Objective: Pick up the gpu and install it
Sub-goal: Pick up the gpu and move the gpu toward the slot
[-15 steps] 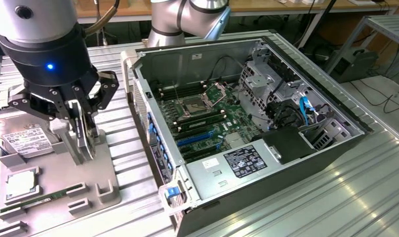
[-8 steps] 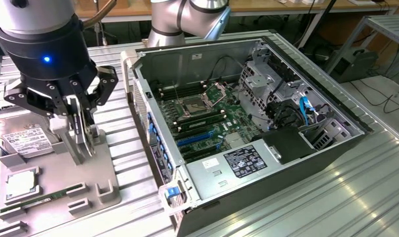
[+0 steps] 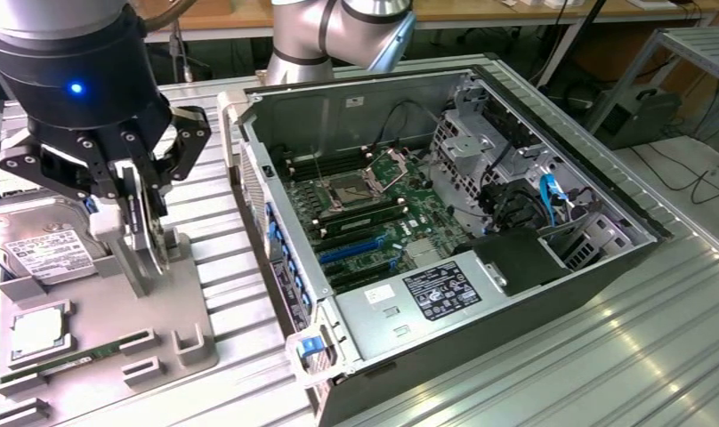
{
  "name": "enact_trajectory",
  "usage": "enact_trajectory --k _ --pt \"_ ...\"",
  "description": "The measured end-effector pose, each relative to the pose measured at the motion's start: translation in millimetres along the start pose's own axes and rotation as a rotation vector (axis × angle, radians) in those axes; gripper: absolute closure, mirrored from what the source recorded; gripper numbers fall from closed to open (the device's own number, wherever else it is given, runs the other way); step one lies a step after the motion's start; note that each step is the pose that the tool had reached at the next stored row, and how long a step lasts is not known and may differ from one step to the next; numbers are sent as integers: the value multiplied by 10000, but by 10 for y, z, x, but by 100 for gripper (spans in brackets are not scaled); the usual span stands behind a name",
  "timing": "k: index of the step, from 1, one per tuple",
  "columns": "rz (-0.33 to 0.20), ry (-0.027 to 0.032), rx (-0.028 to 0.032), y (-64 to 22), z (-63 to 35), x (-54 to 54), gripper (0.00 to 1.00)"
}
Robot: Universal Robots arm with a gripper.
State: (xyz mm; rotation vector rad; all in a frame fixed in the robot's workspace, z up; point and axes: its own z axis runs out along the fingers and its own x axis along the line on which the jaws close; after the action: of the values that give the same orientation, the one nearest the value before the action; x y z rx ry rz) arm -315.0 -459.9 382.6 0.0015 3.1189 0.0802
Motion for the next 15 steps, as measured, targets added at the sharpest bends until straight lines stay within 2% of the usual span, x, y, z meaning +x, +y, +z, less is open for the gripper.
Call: enact_trajectory --k 11,15 --pt "0 0 0 10 -186 -4 72" --pt "0 0 0 15 -285 -6 72"
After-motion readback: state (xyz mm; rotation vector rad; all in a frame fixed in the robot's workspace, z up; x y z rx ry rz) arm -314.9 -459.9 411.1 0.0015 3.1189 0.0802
